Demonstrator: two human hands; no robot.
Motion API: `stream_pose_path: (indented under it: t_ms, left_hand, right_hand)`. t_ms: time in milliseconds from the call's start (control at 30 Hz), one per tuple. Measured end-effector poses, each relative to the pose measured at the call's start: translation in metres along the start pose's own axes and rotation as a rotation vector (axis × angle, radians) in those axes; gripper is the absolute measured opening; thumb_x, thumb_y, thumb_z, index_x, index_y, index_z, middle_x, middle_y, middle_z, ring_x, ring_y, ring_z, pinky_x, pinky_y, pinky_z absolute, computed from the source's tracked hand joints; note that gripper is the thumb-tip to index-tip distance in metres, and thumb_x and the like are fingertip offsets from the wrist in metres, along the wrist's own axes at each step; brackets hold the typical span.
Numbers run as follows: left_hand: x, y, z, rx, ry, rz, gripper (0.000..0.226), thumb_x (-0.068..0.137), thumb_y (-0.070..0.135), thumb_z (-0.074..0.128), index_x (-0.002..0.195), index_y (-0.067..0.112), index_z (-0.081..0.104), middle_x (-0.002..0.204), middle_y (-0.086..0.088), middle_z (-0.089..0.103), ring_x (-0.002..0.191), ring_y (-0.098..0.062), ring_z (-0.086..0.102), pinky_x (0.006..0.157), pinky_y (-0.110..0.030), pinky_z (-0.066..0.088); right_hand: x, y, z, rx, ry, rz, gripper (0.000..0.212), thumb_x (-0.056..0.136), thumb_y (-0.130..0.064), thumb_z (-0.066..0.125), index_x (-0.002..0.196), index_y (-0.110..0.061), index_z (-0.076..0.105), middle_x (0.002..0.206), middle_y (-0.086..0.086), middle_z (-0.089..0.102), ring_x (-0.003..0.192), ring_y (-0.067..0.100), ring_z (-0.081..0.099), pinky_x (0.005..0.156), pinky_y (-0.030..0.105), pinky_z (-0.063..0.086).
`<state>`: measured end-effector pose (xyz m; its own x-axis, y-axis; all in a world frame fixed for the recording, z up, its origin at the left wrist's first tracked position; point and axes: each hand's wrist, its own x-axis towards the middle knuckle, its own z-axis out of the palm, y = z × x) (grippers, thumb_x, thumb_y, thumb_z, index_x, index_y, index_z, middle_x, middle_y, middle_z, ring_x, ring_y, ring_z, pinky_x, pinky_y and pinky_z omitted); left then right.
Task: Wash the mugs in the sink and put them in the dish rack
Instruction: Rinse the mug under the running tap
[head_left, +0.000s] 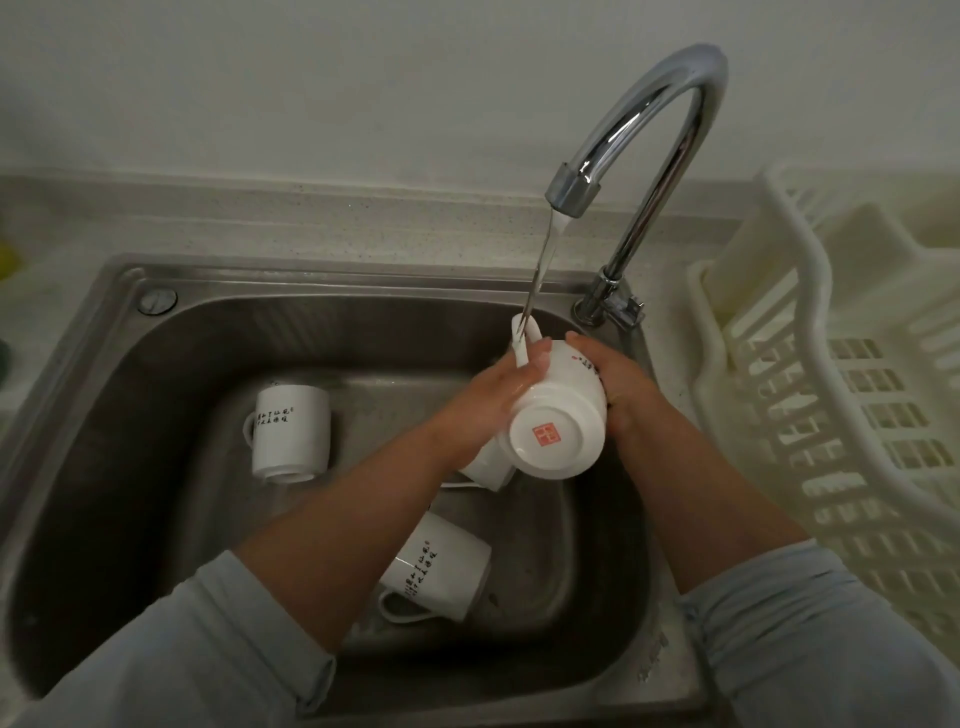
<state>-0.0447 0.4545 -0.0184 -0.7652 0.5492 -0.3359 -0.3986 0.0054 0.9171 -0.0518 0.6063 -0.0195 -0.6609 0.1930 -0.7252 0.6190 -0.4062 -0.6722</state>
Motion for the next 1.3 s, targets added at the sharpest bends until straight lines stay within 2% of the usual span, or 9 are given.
stream_pose_path:
  t_ms: [167, 367, 567, 667, 800, 933, 1133, 1233, 1300]
  left_hand:
    - [-0.001, -0.003, -0.019, -0.07, -0.118, 0.124, 0.065, 0.063, 0.064, 0.071, 0.117, 0.031, 0.057, 0.118, -0.009, 0.058, 0.101, -0.023, 0.061, 0.087, -0.036, 0.052]
    - [0.01, 0.011, -0.03, 0.04, -0.121, 0.032, 0.066, 0.054, 0.036, 0.073, 0.117, 0.03, 0.054, 0.107, -0.003, 0.064, 0.1, -0.02, 0.06, 0.091, -0.038, 0.048]
    - [0.012, 0.013, -0.022, -0.096, 0.134, -0.132, 0.023, 0.076, 0.033, 0.063, 0.098, 0.025, 0.059, 0.087, 0.002, 0.065, 0.087, -0.018, 0.057, 0.083, -0.036, 0.042]
    - [0.013, 0.011, -0.029, -0.202, 0.224, -0.19, 0.027, 0.064, 0.038, 0.065, 0.089, 0.027, 0.063, 0.082, 0.003, 0.066, 0.087, -0.02, 0.055, 0.076, -0.034, 0.04]
    - [0.009, 0.014, -0.038, -0.191, 0.211, -0.264, 0.029, 0.063, 0.04, 0.065, 0.089, 0.026, 0.064, 0.093, -0.003, 0.066, 0.095, -0.027, 0.056, 0.085, -0.041, 0.041]
    - [0.006, 0.017, -0.05, -0.144, 0.235, -0.332, 0.03, 0.071, 0.041, 0.066, 0.096, 0.025, 0.062, 0.1, -0.007, 0.065, 0.098, -0.029, 0.055, 0.077, -0.037, 0.042]
    - [-0.001, 0.015, -0.054, -0.18, 0.217, -0.316, 0.057, 0.053, 0.043, 0.068, 0.106, 0.023, 0.061, 0.108, -0.012, 0.064, 0.106, -0.035, 0.057, 0.087, -0.047, 0.042]
    - [-0.007, 0.016, -0.052, -0.226, 0.191, -0.288, 0.052, 0.056, 0.042, 0.066, 0.104, 0.023, 0.06, 0.103, -0.009, 0.064, 0.101, -0.034, 0.056, 0.081, -0.042, 0.043]
    - [-0.009, 0.016, -0.05, -0.257, 0.177, -0.27, 0.057, 0.052, 0.041, 0.068, 0.106, 0.024, 0.06, 0.104, -0.009, 0.064, 0.102, -0.034, 0.056, 0.08, -0.042, 0.043]
  right_hand:
    - [0.003, 0.004, 0.009, 0.108, -0.03, 0.09, 0.037, 0.083, -0.031, 0.065, 0.112, -0.01, 0.064, 0.105, 0.015, 0.068, 0.082, 0.029, 0.065, 0.071, 0.04, 0.055]
    - [0.008, 0.004, 0.018, 0.074, -0.035, 0.277, 0.036, 0.085, -0.033, 0.064, 0.115, -0.014, 0.063, 0.111, 0.013, 0.068, 0.089, 0.03, 0.066, 0.069, 0.045, 0.056]
    - [0.01, 0.006, 0.032, -0.103, -0.077, -0.056, 0.047, 0.077, -0.038, 0.06, 0.114, -0.011, 0.066, 0.113, 0.013, 0.068, 0.106, 0.031, 0.063, 0.101, 0.046, 0.044]
    - [0.0, 0.007, 0.038, -0.197, -0.122, -0.238, 0.038, 0.088, -0.045, 0.05, 0.104, -0.016, 0.069, 0.106, 0.011, 0.07, 0.103, 0.027, 0.064, 0.097, 0.04, 0.047]
    - [-0.008, 0.014, 0.041, -0.35, -0.197, -0.454, 0.057, 0.079, -0.059, 0.045, 0.11, -0.017, 0.066, 0.11, 0.008, 0.069, 0.106, 0.023, 0.063, 0.097, 0.039, 0.047]
    - [-0.016, 0.016, 0.044, -0.437, -0.228, -0.623, 0.028, 0.098, -0.028, 0.043, 0.111, -0.011, 0.061, 0.108, 0.008, 0.066, 0.099, 0.02, 0.062, 0.089, 0.034, 0.048]
    - [-0.02, 0.007, 0.061, -0.488, -0.218, -0.74, 0.028, 0.099, -0.012, 0.039, 0.114, -0.009, 0.062, 0.104, 0.0, 0.062, 0.089, 0.002, 0.057, 0.074, 0.006, 0.045]
    - [-0.024, -0.001, 0.063, -0.447, -0.301, -0.738, 0.023, 0.095, -0.006, 0.046, 0.1, -0.014, 0.067, 0.106, 0.002, 0.065, 0.095, 0.01, 0.061, 0.087, 0.02, 0.049]
    - [-0.021, -0.005, 0.062, -0.469, -0.331, -0.639, 0.018, 0.094, -0.022, 0.052, 0.102, -0.016, 0.067, 0.108, 0.006, 0.067, 0.1, 0.021, 0.063, 0.094, 0.036, 0.05]
